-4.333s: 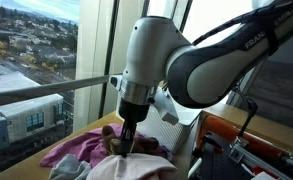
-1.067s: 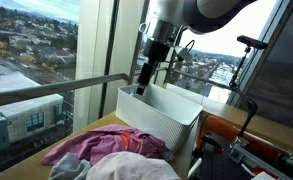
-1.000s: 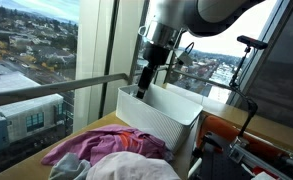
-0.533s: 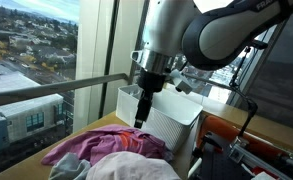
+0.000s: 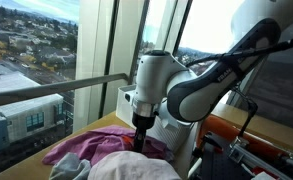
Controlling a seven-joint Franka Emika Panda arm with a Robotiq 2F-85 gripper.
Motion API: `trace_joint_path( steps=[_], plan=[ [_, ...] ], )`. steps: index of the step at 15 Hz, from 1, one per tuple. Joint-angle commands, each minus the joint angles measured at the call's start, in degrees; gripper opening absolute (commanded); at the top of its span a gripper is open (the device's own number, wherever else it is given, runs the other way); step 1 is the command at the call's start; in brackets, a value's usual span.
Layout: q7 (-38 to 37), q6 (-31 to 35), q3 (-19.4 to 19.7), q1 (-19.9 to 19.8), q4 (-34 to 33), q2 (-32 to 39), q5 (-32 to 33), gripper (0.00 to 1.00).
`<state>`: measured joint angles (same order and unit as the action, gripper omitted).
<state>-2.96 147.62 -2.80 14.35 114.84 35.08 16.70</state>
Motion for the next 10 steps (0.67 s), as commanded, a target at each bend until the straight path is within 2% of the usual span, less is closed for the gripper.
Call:
trace_joint_path(
  steps=[1,2,3,7,10],
  plan=[
    [-0.7,-1.3,1.3,2.0,-4.5,6.0,0.8,0.74],
    [-0.4,-1.5,1.3,2.1,-4.9,6.9,0.7,0.73],
    [-0.1,-2.0,1.3,2.1,-5.6,7.5,0.6,0.68],
    [1.2,-5.2,1.1,0.9,-7.6,6.0,-0.3,0.37],
    [1.7,-6.5,0.9,-0.4,-6.7,1.6,-0.7,0.15]
  ],
)
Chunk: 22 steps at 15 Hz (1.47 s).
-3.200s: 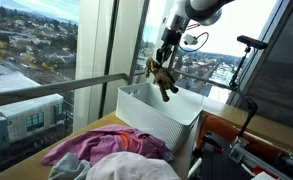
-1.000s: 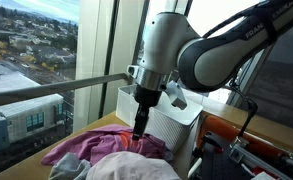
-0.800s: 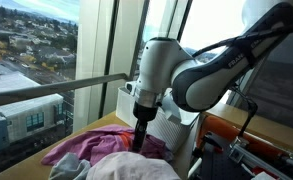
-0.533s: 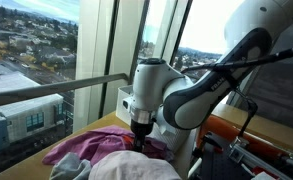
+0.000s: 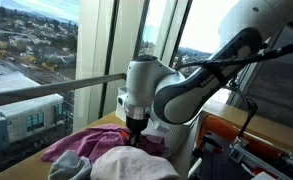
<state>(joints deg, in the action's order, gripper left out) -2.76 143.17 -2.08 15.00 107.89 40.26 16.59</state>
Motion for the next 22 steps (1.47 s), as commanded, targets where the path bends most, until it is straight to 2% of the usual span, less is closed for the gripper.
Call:
trace_joint_path(
  steps=[1,2,3,11,17,22],
  plan=[
    [1.5,-2.0,0.2,-1.5,1.0,-5.3,-0.5,0.08],
    [1.7,-1.9,0.2,-1.9,1.6,-7.1,-0.5,0.01],
    [2.0,-1.9,0.2,-2.6,2.4,-9.6,-0.5,0.0],
    [7.5,-5.3,-1.4,-8.3,2.8,-27.3,-4.8,0.0],
    [12.0,-8.5,-0.2,-11.7,-3.8,-36.8,-11.5,0.0],
    [16.0,-14.2,3.4,-16.4,-15.1,-37.8,-16.4,0.0]
  ],
)
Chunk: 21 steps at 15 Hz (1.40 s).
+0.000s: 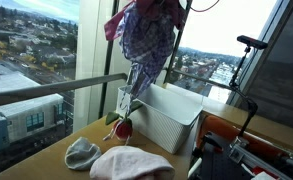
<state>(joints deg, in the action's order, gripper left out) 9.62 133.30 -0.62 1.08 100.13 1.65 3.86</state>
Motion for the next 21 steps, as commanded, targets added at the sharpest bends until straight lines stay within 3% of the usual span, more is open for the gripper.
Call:
trace_joint_path(
  steps=[1,6,10,21],
  plan=[
    [4.3,-5.6,2.8,-3.5,-9.8,1.3,-4.5,0.0],
    [7.8,-10.5,6.9,-8.7,-21.2,4.5,-10.1,0.0],
    [8.5,-12.7,7.5,-11.0,-27.0,5.8,-12.9,0.0],
    [9.2,-11.8,5.7,-9.5,-26.2,4.0,-12.7,0.0]
  ],
)
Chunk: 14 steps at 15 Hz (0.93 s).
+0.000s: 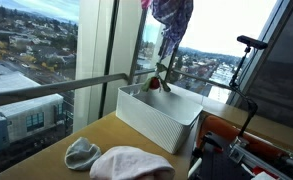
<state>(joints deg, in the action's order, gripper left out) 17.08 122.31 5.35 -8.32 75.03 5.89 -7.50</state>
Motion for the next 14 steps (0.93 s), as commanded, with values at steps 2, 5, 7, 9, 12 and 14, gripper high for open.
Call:
trace_joint_path(
  steps=[2,5,7,9,12,14],
  plan=[
    [1.8,-1.0,-0.2,-0.1,-1.3,0.0,-1.3,0.0],
    [2.3,-1.1,-0.5,0.3,0.5,-0.6,-1.3,0.0],
    [2.0,-0.8,-1.2,1.1,3.5,-2.0,-1.1,0.0],
    [0.9,0.8,-2.1,2.6,8.8,-3.9,0.4,0.0],
    [0.8,1.9,-3.0,4.3,16.3,-5.0,2.2,0.0],
    [0.7,2.5,-2.8,4.8,20.8,-4.3,5.3,0.0]
  ],
)
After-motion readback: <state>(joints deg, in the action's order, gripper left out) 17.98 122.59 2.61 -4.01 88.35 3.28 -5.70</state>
